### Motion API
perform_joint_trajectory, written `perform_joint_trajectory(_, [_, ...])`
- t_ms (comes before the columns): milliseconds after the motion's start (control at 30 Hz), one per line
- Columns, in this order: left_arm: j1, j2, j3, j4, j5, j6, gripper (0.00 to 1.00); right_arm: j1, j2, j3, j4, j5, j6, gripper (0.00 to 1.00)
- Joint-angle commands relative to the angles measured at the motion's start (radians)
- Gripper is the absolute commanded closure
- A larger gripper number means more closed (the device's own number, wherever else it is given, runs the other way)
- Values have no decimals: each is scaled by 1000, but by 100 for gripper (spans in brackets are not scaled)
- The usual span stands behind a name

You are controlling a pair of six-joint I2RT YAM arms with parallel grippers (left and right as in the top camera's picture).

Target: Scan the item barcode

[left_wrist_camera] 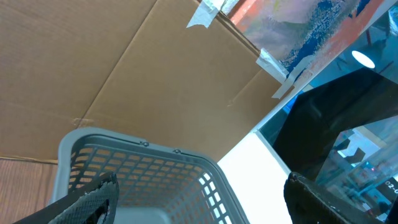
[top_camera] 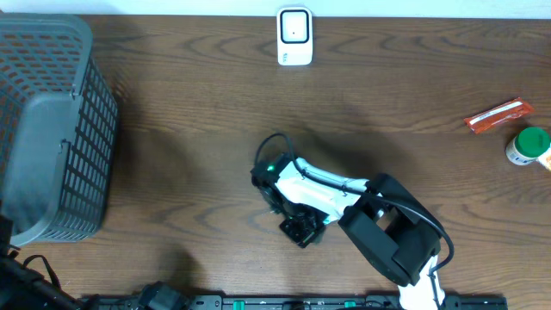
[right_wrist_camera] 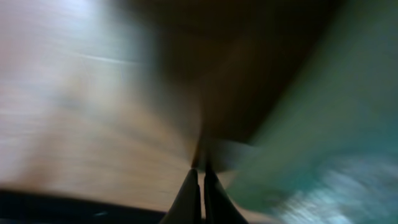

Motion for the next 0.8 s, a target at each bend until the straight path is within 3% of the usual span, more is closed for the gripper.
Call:
perform_joint_trajectory(0, [4,-6,-2,2,-51,6,15,-37,2,-3,22,346,192,99])
perform_joint_trajectory(167, [4,-6,-2,2,-51,6,15,-93,2,74,68,473,242,99])
perform_joint_trajectory(300, [4,-6,-2,2,-51,6,15,-122,0,190,7,301,197,98])
perform_joint_trajectory(333, [4,-6,-2,2,-51,6,15,-125,-1,214,-9,265,174,93])
perform_joint_trajectory(367, [4,-6,-2,2,-51,6,15,-129,-5,247,-34,245,166,80])
perform_joint_trajectory(433, [4,-6,-2,2,-51,6,15,-134,-12,282,-62,246,166,66])
perform_joint_trajectory(500, [4,-6,-2,2,-51,6,15,-141,-18,303,-84,208,147,58])
perform_joint_trajectory(600, [4,-6,-2,2,-51,6,15,-143,-17,295,-45,81,79,76])
perform_joint_trajectory(633, [4,-6,-2,2,-51,6,15,-143,-16,283,-9,91,80,77])
perform_joint_trajectory(733, [4,-6,-2,2,-51,6,15,-154,-16,262,125,230,131,81])
perform_joint_trajectory(767, [4,-6,-2,2,-51,6,15,-166,-16,262,175,296,173,88])
